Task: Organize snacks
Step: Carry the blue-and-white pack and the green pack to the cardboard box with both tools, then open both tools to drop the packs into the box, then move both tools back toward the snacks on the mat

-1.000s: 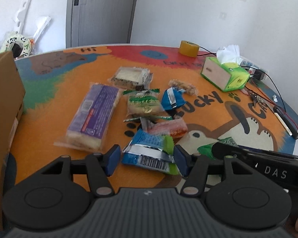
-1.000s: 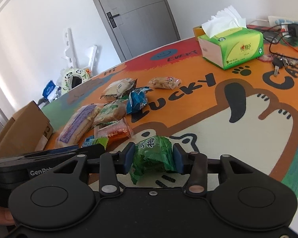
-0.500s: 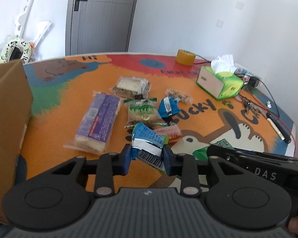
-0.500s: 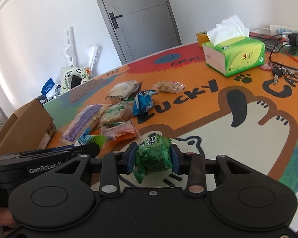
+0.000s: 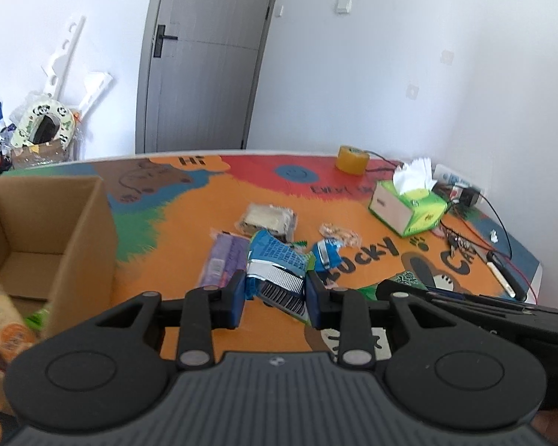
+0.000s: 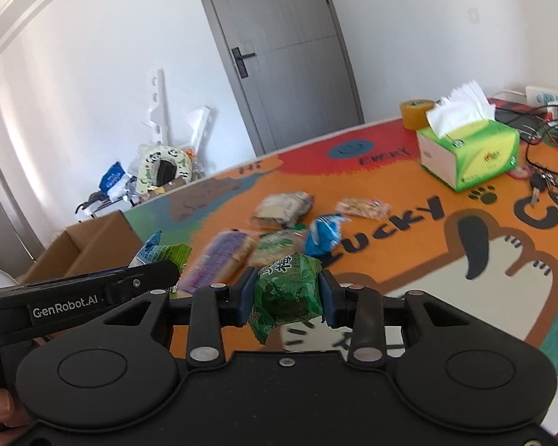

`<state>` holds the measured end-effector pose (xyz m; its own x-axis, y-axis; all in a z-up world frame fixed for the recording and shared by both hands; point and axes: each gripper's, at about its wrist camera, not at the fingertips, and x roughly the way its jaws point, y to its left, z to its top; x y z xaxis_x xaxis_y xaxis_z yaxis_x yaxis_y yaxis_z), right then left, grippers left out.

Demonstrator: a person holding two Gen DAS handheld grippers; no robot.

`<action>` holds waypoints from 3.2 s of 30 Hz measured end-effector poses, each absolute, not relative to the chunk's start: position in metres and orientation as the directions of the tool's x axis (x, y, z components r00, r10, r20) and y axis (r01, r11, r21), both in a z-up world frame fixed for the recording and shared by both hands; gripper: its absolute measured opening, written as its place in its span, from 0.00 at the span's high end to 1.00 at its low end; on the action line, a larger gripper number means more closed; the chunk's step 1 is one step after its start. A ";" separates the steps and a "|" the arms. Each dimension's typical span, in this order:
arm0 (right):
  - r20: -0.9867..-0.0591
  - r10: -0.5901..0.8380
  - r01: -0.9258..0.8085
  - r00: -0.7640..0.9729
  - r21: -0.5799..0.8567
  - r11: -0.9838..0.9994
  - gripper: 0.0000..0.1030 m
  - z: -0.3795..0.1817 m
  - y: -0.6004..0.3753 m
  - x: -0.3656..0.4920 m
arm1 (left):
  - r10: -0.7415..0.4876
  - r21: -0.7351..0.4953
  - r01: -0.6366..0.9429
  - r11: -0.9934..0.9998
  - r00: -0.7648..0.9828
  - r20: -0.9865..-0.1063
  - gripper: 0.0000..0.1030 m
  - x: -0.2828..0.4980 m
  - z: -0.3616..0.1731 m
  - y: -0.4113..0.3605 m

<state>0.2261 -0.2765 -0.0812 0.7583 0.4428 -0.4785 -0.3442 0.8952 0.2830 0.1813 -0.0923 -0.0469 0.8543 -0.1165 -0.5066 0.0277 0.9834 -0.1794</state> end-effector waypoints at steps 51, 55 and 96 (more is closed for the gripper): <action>-0.406 0.639 -0.589 0.653 0.257 0.766 0.64 -0.034 -0.119 0.208 | 0.146 -0.234 -0.275 0.932 0.880 -0.453 0.69 0.119 -0.012 0.075; -0.409 0.652 -0.607 0.639 0.254 0.753 0.64 -0.034 -0.104 0.209 | 0.149 -0.244 -0.290 0.925 0.871 -0.468 0.68 0.123 -0.018 0.087; -0.451 0.609 -0.544 0.653 0.282 0.791 0.40 -0.038 -0.134 0.209 | 0.109 -0.269 -0.263 0.927 0.872 -0.478 0.18 0.117 -0.011 0.074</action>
<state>0.2089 -0.1344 -0.0380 0.6525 0.6092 -0.4506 -0.5437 0.7906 0.2816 0.1169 0.0735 -0.0105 0.8718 0.1088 -0.4777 -0.2630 0.9265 -0.2689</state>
